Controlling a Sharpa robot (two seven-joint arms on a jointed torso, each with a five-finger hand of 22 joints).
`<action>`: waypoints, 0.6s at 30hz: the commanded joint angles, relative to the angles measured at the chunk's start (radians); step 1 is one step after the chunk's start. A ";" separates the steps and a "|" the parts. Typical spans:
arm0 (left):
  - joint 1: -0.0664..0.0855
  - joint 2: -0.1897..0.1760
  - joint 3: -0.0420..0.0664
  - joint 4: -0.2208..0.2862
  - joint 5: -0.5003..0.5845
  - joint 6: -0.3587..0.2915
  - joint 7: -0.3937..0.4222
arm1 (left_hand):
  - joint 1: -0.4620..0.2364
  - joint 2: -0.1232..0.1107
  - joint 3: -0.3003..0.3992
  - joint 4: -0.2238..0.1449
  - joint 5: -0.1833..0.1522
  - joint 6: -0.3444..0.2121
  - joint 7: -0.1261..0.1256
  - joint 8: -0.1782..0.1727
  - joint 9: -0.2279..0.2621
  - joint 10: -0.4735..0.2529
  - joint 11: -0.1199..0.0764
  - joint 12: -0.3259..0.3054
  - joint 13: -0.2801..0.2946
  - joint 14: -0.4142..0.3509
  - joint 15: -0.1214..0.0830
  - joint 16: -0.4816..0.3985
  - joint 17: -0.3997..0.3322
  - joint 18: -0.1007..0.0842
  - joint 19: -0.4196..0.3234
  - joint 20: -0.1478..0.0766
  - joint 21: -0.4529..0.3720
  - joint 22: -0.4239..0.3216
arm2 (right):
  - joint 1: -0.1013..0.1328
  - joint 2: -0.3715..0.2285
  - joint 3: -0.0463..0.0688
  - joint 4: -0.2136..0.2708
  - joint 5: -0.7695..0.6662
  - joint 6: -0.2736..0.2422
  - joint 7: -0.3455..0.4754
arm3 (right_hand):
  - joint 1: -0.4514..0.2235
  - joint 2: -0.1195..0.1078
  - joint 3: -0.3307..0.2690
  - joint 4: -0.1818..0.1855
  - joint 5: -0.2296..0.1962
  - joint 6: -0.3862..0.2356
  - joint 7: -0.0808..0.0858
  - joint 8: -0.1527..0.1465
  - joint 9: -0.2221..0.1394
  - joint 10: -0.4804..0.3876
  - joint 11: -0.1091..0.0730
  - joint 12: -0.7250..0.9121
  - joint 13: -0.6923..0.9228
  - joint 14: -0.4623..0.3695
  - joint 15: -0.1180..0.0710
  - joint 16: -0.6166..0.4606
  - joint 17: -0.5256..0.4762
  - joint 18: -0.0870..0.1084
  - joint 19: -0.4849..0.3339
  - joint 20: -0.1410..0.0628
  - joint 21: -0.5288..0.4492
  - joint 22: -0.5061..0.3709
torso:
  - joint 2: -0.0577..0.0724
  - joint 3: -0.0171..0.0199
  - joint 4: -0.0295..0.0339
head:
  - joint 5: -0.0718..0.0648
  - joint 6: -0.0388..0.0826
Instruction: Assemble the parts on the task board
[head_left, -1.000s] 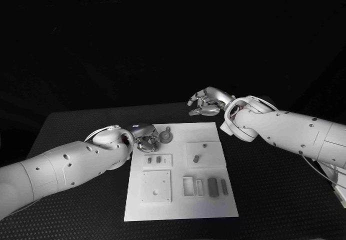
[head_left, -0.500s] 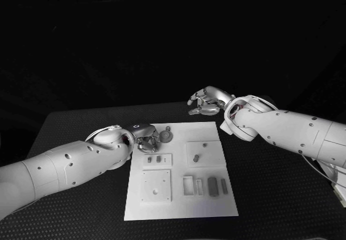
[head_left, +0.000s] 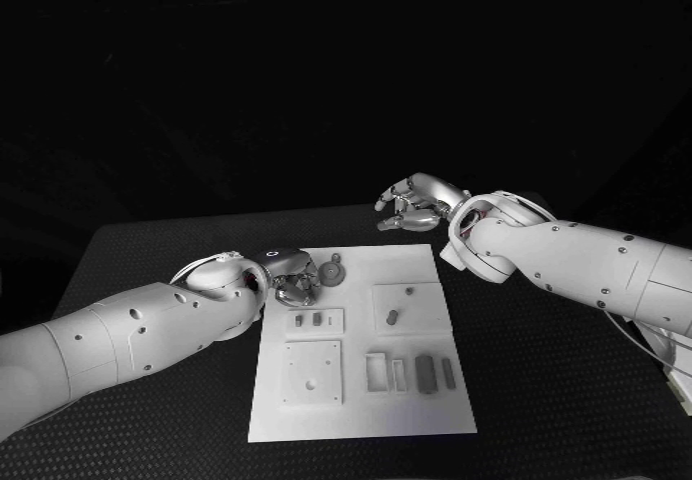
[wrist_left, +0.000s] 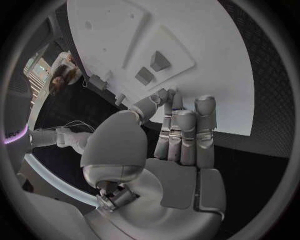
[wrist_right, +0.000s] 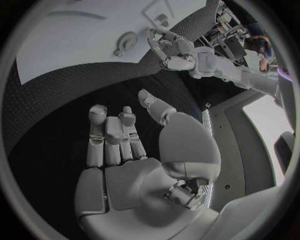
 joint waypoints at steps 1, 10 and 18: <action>-0.011 0.000 -0.009 -0.005 0.003 0.017 -0.015 | 0.000 0.011 0.002 0.003 0.002 -0.012 0.004 -0.006 -0.004 -0.007 0.010 -0.012 -0.002 -0.015 0.000 -0.006 -0.002 0.112 -0.016 -0.004 -0.009 0.011 | 0.000 -0.001 0.001 0.000 -0.001 0.009 0.009 | -0.001 0.009 -0.003 -0.003 0.002 0.001 0.006 -0.002 -0.002 -0.006 0.001 0.003 -0.002 -0.006 0.001 0.003 -0.001 0.044 0.006 -0.001 -0.005 0.009 | 0.000 0.0001 0.0003 | 0.000 0.001; -0.011 0.000 -0.009 -0.006 0.023 0.006 -0.012 | -0.004 -0.028 -0.012 0.000 -0.001 -0.087 0.026 -0.043 -0.027 -0.040 0.022 -0.018 -0.007 -0.032 0.011 -0.003 -0.001 0.108 -0.026 0.002 -0.018 0.013 | 0.000 -0.002 0.001 0.000 -0.001 0.009 0.008 | -0.001 0.009 -0.004 -0.004 0.002 0.001 0.006 -0.002 -0.002 -0.006 0.001 0.003 -0.002 -0.006 0.001 0.003 -0.001 0.044 0.005 -0.001 -0.005 0.009 | 0.000 -0.0002 0.0003 | 0.000 0.000; -0.011 -0.002 -0.009 -0.006 0.027 -0.008 -0.009 | -0.003 -0.043 -0.022 0.001 -0.001 -0.135 0.025 -0.064 -0.043 -0.047 0.024 -0.014 -0.006 -0.040 0.013 0.001 -0.001 0.111 -0.029 0.006 -0.022 0.016 | 0.000 -0.002 0.001 0.000 -0.001 0.009 0.009 | -0.001 0.008 -0.004 -0.004 0.002 0.001 0.006 -0.002 -0.002 -0.006 0.001 0.003 -0.002 -0.006 0.001 0.003 -0.001 0.044 0.005 -0.001 -0.005 0.009 | 0.000 -0.0003 -0.0001 | 0.000 0.000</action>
